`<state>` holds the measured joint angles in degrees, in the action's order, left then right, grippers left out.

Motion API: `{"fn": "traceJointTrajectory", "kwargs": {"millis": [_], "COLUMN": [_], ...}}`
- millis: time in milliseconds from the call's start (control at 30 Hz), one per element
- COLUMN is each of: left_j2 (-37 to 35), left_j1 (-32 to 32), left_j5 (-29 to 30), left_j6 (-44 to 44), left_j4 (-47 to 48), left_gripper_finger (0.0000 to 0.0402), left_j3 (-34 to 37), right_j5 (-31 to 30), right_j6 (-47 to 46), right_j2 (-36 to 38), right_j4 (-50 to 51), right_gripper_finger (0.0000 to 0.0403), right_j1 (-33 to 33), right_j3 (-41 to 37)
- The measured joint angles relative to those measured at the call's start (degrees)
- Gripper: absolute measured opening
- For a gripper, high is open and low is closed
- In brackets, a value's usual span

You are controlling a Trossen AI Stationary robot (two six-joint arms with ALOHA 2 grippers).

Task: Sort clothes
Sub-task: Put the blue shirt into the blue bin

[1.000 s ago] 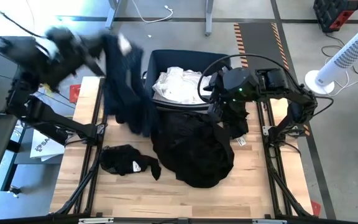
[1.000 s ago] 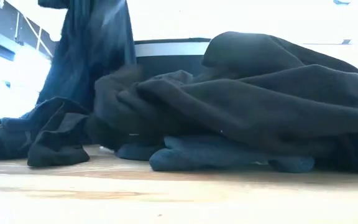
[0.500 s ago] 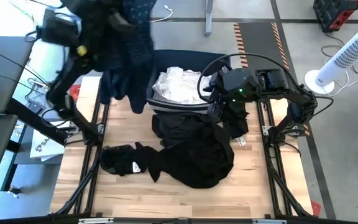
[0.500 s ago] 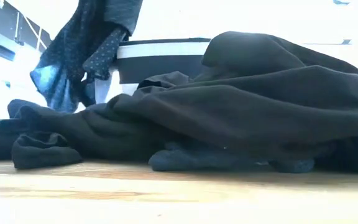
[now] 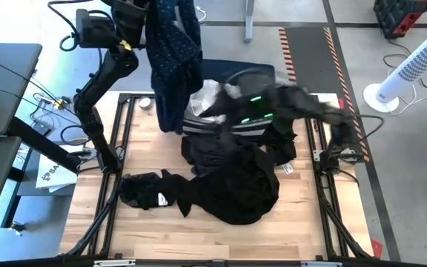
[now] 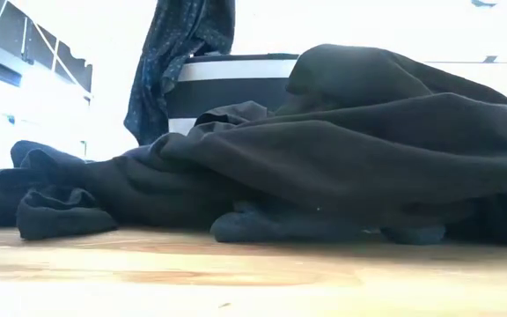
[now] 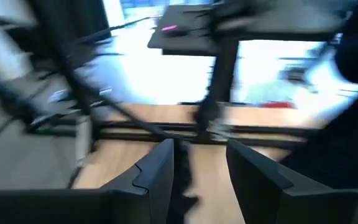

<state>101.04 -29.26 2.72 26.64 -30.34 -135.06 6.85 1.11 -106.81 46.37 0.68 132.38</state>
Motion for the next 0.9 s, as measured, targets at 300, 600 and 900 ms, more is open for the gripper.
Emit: {"fn": "traceJointTrajectory", "kwargs": {"millis": [300, 600, 900], "left_j2": [0.3, 0.2, -2.5], "left_j1": [1.3, 12.2, 19.6], "left_j5": [0.8, 0.7, -2.9], "left_j6": [20.2, 24.2, 17.3], "left_j4": [0.5, 0.3, -1.0], "left_gripper_finger": [0.0007, 0.0007, 0.0007], "left_j3": [0.1, 0.1, 0.1], "right_j5": [-10.7, -31.4, -35.7], "right_j6": [4.9, 17.9, 18.9], "right_j2": [-15.0, -16.4, -5.5], "right_j4": [-29.9, -47.9, -40.7], "right_gripper_finger": [0.0145, 0.0145, 0.0145], "right_j1": [1.5, 11.1, 19.8], "right_j3": [-0.2, 0.3, 2.0]}}
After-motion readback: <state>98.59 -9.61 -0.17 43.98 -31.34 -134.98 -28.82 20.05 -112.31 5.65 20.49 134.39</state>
